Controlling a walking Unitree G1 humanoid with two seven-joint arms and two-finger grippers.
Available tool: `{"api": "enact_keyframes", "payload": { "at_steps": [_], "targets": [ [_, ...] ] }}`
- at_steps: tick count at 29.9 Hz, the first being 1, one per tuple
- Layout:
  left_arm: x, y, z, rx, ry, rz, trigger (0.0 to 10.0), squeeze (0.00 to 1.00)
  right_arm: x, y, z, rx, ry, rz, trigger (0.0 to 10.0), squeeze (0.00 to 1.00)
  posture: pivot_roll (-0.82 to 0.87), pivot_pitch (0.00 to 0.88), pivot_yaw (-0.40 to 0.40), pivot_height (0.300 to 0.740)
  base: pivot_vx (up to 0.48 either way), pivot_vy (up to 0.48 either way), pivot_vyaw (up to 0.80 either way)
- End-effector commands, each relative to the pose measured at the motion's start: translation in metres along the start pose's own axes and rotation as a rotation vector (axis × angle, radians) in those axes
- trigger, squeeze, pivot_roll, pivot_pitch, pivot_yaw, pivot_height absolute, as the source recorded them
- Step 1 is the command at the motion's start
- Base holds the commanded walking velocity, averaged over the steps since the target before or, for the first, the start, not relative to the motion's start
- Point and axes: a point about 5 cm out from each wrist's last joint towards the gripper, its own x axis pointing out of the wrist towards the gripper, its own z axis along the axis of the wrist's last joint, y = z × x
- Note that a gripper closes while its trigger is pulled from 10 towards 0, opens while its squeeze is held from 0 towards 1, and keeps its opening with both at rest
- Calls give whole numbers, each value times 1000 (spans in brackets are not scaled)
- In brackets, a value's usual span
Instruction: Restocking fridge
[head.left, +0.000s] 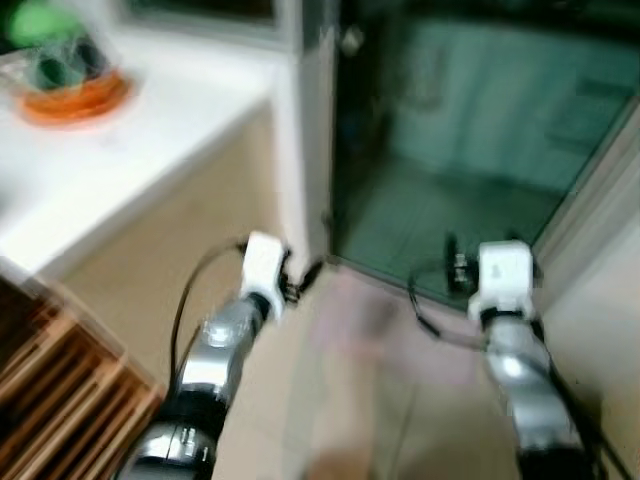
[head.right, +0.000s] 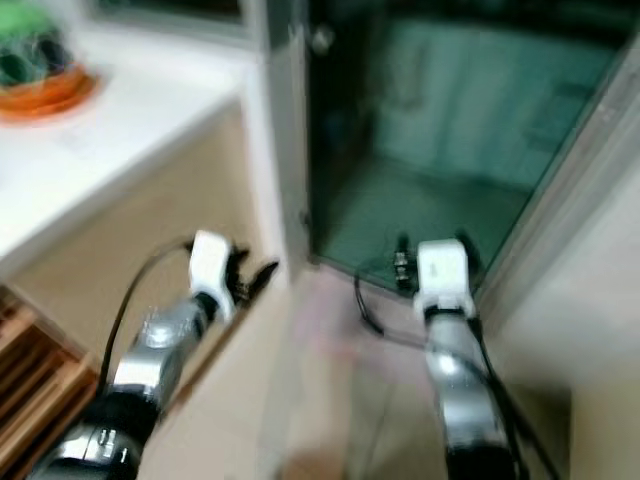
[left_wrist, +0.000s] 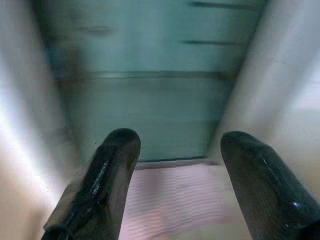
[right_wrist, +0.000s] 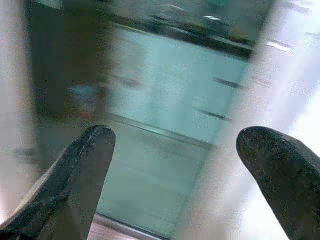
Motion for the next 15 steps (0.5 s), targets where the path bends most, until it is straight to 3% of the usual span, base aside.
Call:
{"api": "enact_keyframes", "payload": {
  "at_steps": [1,7,15],
  "targets": [
    [6,-13,1,14,15,-57,10000,0,-2,-9,-4,-7,16,-44,10000,35,-223,0,47,717,412,0,0],
    [7,-7,-1,22,37,-33,10000,0,-4,-9,-6,-4,37,-59,10000,27,-227,0,53,717,0,0,0],
    [7,-4,1,26,36,-24,10000,0,-3,-8,-6,-2,38,-55,10000,31,-226,0,54,717,0,0,-789]
  ]
}}
